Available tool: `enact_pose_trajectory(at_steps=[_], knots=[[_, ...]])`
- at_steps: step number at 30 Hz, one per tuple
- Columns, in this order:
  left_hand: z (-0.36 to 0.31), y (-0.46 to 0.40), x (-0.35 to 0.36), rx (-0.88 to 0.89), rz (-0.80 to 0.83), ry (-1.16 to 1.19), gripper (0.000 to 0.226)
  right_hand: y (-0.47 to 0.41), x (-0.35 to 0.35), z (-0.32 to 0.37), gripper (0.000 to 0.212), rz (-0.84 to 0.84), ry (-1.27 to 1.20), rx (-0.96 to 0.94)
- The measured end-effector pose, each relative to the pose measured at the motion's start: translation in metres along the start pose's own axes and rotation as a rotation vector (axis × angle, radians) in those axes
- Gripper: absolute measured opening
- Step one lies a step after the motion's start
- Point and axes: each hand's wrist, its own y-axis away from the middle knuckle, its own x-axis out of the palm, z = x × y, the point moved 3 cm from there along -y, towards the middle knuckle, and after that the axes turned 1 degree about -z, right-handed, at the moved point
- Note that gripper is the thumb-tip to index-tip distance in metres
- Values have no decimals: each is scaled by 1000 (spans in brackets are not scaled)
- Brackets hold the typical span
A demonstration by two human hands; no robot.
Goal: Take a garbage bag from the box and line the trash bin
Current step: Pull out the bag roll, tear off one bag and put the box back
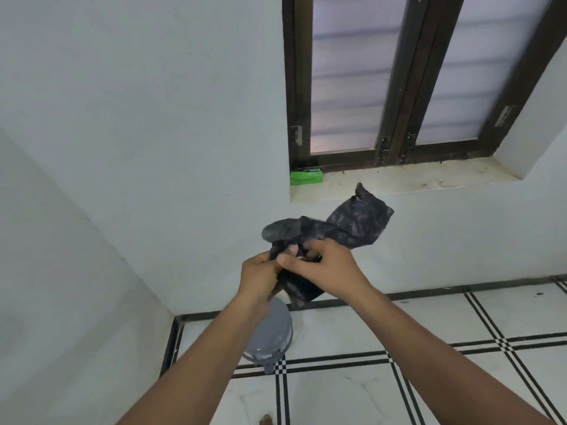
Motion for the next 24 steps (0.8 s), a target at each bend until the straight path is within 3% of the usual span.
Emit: enact_pose_trajectory(at_steps=[3, 7, 10, 15, 19, 21, 24], knots=[[-3, 16, -18, -65, 92, 124, 45, 3, 20, 6, 50, 107, -192, 116], [-3, 30, -48, -137, 121, 287, 36, 7, 43, 9, 28, 78, -652, 337], [-6, 32, -80, -177, 75, 533, 28, 11, 63, 17, 10, 71, -891, 555], [-23, 27, -144, -159, 121, 862, 30, 13, 103, 34, 38, 137, -1050, 740], [-35, 17, -198, -149, 122, 833, 24, 10, 141, 48, 37, -9, -1338, 814], [-43, 14, -217, -107, 150, 719, 8, 5, 153, 53, 42, -30, -1365, 796], [-55, 5, -250, 21, 143, 425, 38, 5, 171, 69, 27, 53, -1322, 727]])
